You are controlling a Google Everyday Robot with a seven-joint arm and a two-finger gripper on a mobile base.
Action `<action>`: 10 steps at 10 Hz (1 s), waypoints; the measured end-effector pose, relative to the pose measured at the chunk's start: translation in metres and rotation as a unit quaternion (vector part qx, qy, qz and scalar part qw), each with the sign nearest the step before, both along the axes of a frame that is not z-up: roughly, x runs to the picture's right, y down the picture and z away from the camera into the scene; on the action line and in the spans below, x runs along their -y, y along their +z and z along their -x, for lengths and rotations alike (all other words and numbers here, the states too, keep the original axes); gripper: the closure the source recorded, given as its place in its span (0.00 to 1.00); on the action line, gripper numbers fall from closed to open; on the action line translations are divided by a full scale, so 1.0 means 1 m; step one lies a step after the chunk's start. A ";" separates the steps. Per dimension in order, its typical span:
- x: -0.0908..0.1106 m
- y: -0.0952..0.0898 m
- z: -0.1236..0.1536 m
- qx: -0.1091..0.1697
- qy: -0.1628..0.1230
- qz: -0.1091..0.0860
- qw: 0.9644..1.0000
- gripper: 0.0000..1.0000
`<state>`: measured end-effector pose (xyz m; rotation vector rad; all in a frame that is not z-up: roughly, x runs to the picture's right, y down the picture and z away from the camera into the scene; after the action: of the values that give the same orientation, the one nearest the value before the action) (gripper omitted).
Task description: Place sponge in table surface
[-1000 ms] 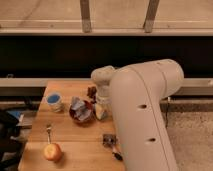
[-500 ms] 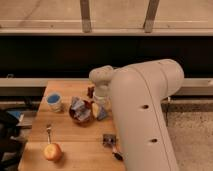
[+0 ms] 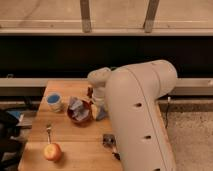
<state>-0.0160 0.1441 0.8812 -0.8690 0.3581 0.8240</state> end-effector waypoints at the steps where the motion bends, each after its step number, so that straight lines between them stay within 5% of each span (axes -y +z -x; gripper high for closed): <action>1: -0.002 0.002 -0.001 -0.003 0.000 0.003 1.000 0.40; 7: -0.003 0.004 -0.004 -0.022 0.007 0.008 1.000 0.95; 10: 0.017 -0.014 -0.031 -0.026 0.037 -0.008 0.999 1.00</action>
<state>0.0145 0.1273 0.8676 -0.8513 0.3670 0.9183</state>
